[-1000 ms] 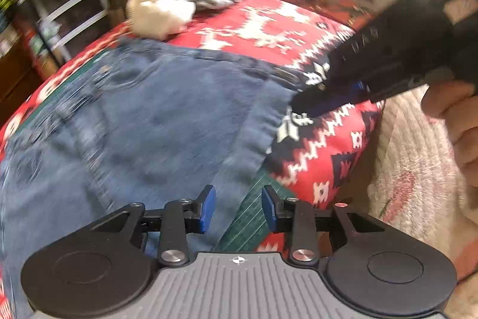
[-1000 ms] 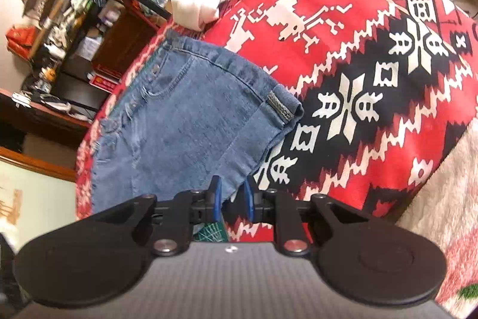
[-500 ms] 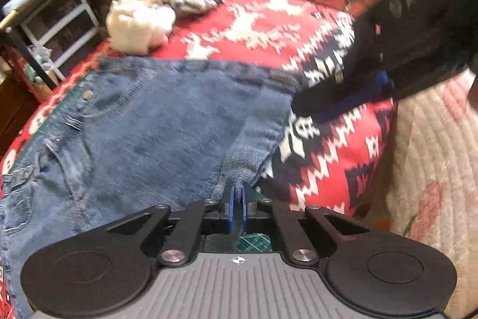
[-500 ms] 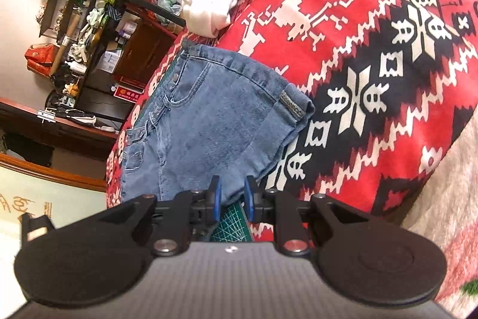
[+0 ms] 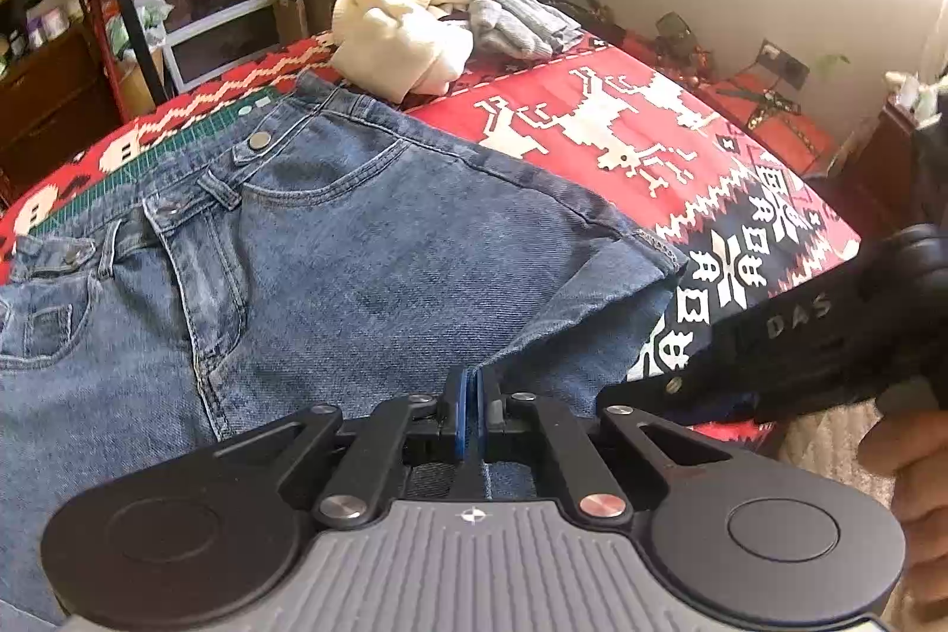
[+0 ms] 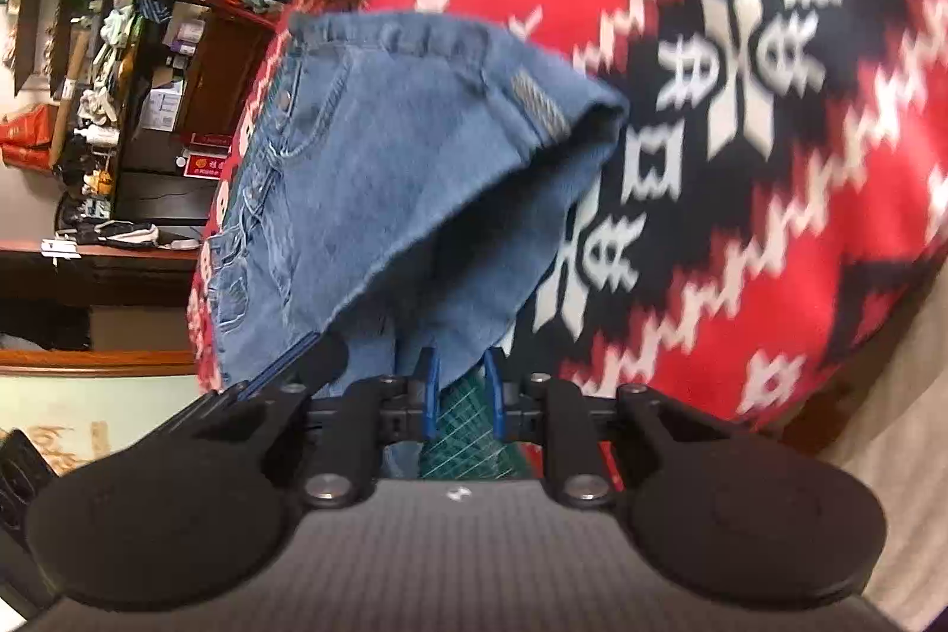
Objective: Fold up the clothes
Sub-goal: 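Lower the folded hems onto the waistband with both tools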
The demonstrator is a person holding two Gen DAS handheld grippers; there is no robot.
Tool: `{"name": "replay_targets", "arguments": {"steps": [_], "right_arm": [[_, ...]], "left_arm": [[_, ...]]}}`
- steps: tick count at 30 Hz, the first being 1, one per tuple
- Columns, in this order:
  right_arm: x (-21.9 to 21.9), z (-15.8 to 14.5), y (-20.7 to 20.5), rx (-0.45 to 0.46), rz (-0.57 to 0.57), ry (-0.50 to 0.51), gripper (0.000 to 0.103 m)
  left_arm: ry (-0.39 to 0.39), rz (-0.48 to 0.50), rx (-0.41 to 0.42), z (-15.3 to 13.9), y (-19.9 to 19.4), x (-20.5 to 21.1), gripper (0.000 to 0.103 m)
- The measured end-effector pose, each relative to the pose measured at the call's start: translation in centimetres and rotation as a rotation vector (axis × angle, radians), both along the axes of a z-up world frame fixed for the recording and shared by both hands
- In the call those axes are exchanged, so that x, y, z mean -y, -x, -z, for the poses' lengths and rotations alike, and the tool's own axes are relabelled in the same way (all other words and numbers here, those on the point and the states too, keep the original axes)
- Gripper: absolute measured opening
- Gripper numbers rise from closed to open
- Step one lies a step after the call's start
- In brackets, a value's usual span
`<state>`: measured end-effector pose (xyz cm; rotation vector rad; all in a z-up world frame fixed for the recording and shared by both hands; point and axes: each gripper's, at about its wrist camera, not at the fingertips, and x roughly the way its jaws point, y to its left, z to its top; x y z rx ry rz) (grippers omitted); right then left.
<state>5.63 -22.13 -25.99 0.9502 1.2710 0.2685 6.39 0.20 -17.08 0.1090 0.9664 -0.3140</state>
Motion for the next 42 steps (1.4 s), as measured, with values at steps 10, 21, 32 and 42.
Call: {"name": "replay_targets", "arguments": {"steps": [10, 21, 32, 42], "right_arm": [[-2.5, 2.0, -1.8, -0.033, 0.069, -0.013, 0.008], [-2.1, 0.8, -0.9, -0.013, 0.069, 0.026, 0.000], [-3.6, 2.4, -3.5, -0.031, 0.067, -0.047, 0.013], [-3.6, 2.8, -3.4, -0.027, 0.092, -0.037, 0.030]], "left_arm": [[0.024, 0.008, -0.016, 0.1, 0.2, -0.2, 0.003], [-0.010, 0.081, -0.039, 1.3, 2.0, 1.5, 0.003], [0.033, -0.006, -0.025, 0.5, 1.2, 0.0, 0.003], [0.044, -0.017, -0.014, -0.2, 0.9, -0.4, 0.003]]}}
